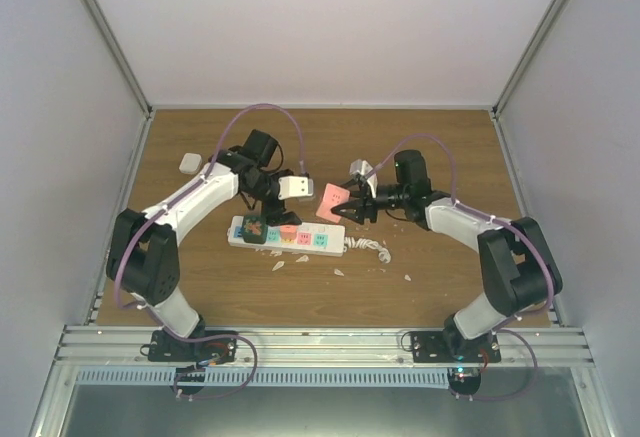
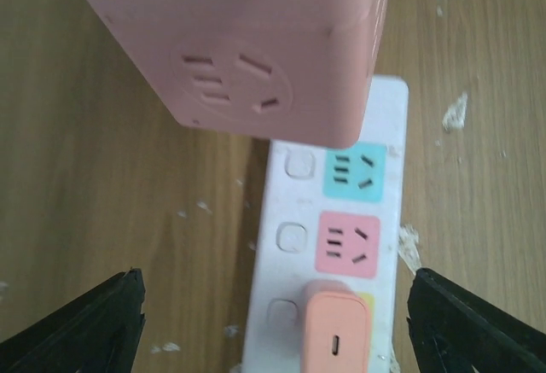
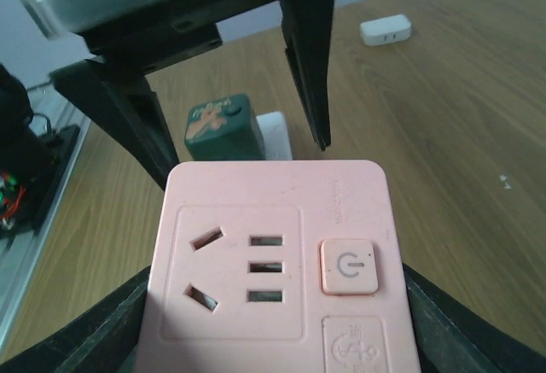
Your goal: Pull the plug off the socket
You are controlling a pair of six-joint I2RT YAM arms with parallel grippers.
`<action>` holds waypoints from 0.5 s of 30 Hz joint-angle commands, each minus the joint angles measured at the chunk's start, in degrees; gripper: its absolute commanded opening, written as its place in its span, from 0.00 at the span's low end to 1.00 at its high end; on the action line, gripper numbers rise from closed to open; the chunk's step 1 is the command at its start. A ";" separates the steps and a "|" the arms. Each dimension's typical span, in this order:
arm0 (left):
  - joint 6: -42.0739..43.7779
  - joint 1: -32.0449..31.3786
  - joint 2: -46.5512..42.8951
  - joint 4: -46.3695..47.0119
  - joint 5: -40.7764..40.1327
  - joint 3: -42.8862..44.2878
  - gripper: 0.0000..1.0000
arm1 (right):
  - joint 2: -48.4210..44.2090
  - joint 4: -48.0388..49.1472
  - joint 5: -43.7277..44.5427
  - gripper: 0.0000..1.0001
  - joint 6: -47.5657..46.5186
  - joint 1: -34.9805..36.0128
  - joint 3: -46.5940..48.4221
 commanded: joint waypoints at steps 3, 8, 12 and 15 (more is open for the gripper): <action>-9.22 0.41 -7.02 10.07 4.72 1.34 0.87 | -4.40 10.21 -1.78 0.25 13.27 -1.80 0.28; -18.67 0.25 -10.33 17.90 5.91 1.09 0.97 | -6.93 16.81 1.79 0.25 22.20 -3.27 -1.37; -24.82 -0.40 -10.78 22.06 4.50 2.34 0.99 | -6.03 22.34 5.82 0.25 31.09 -4.89 -1.32; -28.38 -1.50 -10.54 25.48 0.43 2.76 0.99 | -4.81 25.58 6.98 0.25 37.42 -5.67 -0.57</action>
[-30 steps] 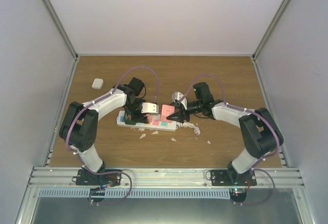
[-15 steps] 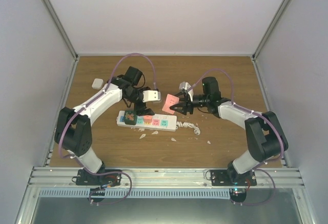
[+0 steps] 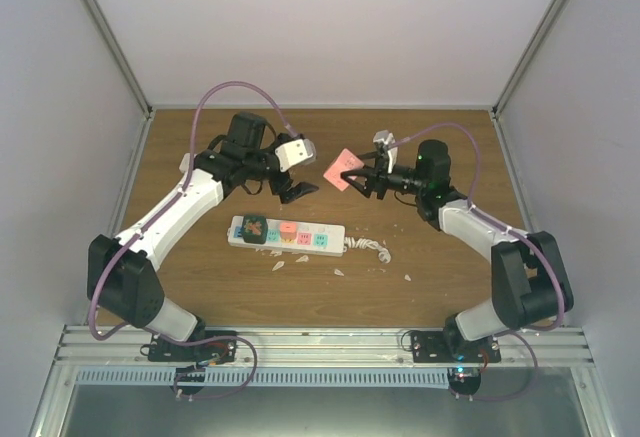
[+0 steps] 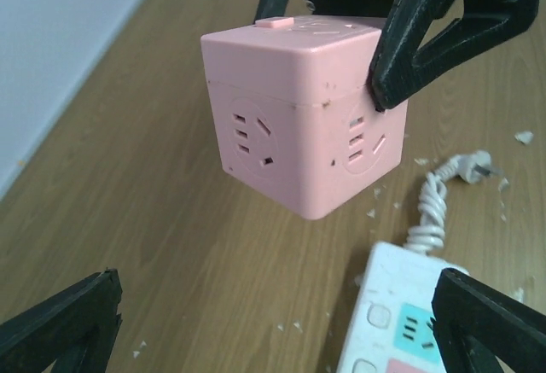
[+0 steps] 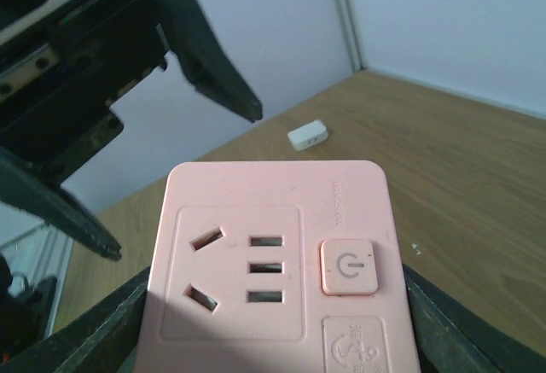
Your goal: Pull the plug off the socket
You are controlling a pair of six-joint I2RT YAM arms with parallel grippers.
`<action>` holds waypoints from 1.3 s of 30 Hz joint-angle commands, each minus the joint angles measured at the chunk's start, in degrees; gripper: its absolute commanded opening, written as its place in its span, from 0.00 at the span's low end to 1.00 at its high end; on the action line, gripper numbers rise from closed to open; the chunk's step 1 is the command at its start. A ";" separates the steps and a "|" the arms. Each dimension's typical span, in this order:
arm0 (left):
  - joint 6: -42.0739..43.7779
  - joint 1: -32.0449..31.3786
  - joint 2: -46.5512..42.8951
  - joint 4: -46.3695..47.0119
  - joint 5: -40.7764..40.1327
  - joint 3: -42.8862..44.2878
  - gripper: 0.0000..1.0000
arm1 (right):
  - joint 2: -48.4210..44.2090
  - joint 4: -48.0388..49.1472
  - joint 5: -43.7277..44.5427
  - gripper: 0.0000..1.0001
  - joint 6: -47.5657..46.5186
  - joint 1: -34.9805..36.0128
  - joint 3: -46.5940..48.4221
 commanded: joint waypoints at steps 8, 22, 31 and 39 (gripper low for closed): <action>-10.87 -5.22 1.02 13.20 -7.10 3.19 0.94 | 1.56 13.78 5.52 0.25 24.82 -1.60 1.27; -10.01 -13.92 6.81 19.74 -23.13 6.13 0.81 | 1.78 20.73 6.21 0.26 33.59 -1.61 -1.09; -12.69 -14.49 9.84 20.64 -26.51 7.93 0.63 | 2.48 24.27 6.32 0.25 37.52 -1.51 -2.42; -12.26 -14.25 9.80 19.86 -25.87 7.49 0.37 | 2.47 23.77 5.92 0.44 36.20 -1.57 -2.64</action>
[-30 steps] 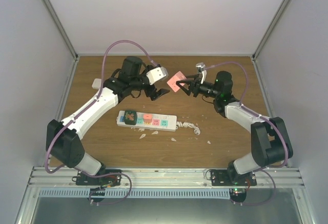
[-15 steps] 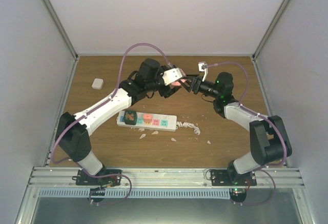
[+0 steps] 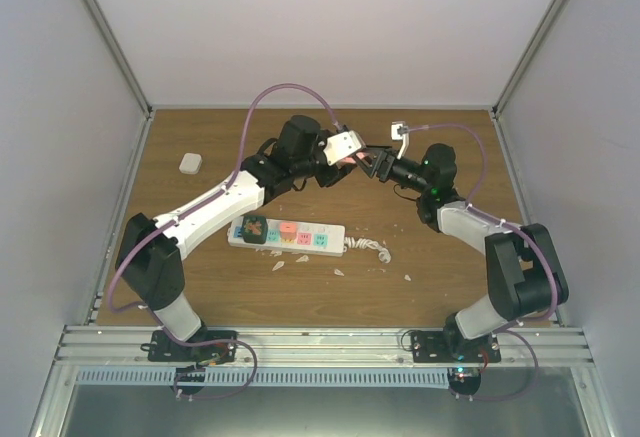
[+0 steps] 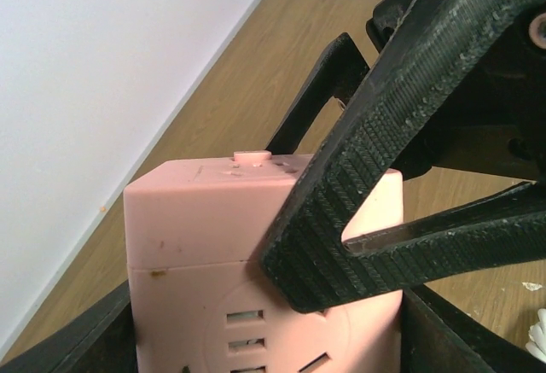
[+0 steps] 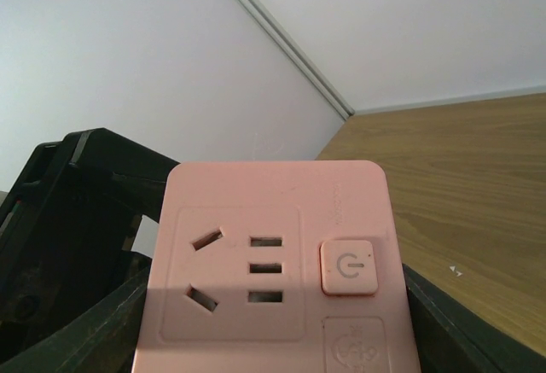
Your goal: Pull the plug off the socket
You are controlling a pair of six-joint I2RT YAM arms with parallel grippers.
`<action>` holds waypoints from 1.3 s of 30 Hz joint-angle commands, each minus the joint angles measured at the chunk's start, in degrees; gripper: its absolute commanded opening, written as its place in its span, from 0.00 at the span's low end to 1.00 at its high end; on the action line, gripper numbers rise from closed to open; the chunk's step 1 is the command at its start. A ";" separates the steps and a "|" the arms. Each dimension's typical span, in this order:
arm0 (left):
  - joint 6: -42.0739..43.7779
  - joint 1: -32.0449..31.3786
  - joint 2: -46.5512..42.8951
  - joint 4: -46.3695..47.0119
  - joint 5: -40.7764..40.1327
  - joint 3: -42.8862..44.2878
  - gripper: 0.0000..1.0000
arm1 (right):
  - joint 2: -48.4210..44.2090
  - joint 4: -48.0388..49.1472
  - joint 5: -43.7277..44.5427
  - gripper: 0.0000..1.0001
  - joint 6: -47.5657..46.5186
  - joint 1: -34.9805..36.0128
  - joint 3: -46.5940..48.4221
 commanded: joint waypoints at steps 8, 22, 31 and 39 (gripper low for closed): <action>-0.96 3.98 0.60 -1.17 1.83 1.21 0.26 | -0.75 -3.18 -1.83 0.99 -7.76 0.01 2.06; -0.94 17.91 1.28 -10.51 7.51 -0.06 0.21 | -1.97 -15.37 -1.64 1.00 -29.59 -0.25 3.36; 0.76 28.89 4.27 -16.28 8.60 -0.66 0.22 | -0.97 -18.72 -4.29 1.00 -37.05 -0.25 3.92; 1.38 36.40 8.77 -18.48 6.78 0.88 0.22 | 0.54 -18.91 -5.57 1.00 -37.77 -0.24 3.83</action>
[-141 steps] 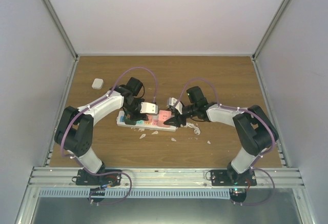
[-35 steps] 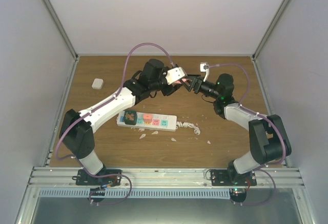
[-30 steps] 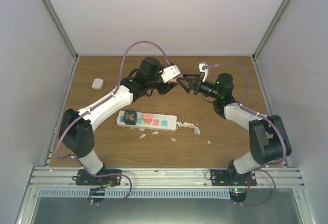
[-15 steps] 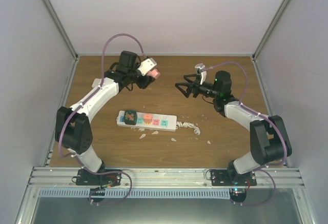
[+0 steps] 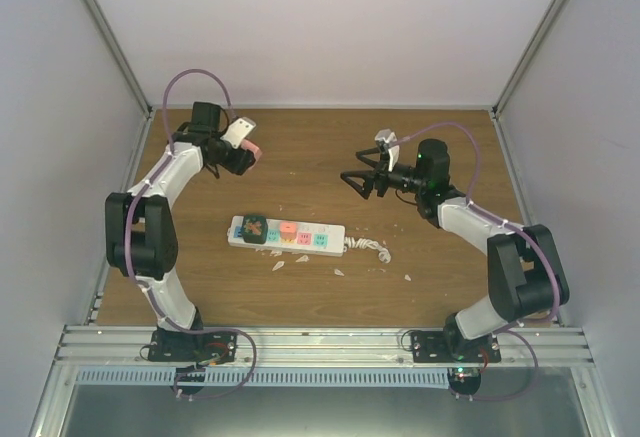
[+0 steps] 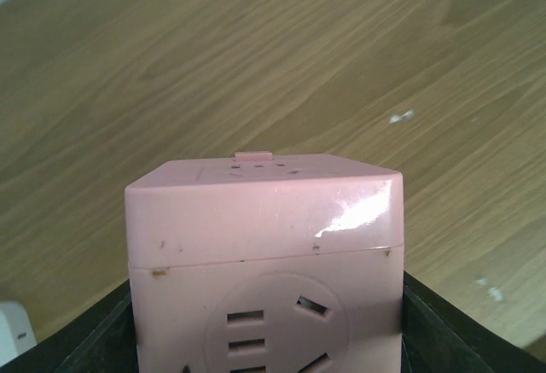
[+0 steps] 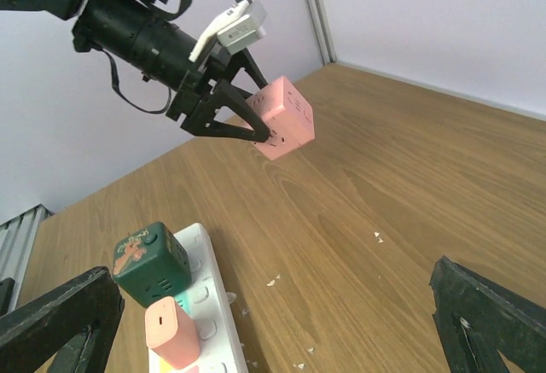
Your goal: Pull the plug off the socket
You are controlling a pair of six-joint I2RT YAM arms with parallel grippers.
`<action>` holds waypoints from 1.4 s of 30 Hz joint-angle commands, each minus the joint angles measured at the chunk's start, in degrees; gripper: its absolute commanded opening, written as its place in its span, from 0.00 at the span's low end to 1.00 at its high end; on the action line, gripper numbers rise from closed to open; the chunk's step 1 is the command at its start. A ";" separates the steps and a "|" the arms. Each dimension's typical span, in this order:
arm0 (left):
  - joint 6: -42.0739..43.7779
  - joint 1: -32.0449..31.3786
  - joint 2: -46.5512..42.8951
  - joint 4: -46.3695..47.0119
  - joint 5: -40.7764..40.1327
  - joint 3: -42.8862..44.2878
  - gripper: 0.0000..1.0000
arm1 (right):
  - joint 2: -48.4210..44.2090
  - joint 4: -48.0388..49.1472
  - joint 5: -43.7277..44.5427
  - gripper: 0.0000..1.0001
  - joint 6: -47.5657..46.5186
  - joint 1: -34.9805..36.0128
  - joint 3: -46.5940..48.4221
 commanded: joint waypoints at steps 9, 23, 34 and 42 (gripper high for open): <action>-0.46 7.44 9.15 -5.40 -3.46 7.44 0.19 | 1.92 0.83 -0.73 1.00 -1.36 -0.14 0.48; -2.35 9.27 15.90 -7.48 -3.85 13.07 0.22 | 2.79 1.57 -1.39 1.00 -1.66 0.11 0.05; -3.28 9.39 20.07 -8.88 -3.56 16.61 0.30 | 3.02 1.62 -2.06 1.00 -2.56 0.29 0.01; -3.26 9.47 20.81 -9.49 -3.04 17.23 0.49 | 3.43 1.36 -3.36 1.00 -3.53 0.25 0.04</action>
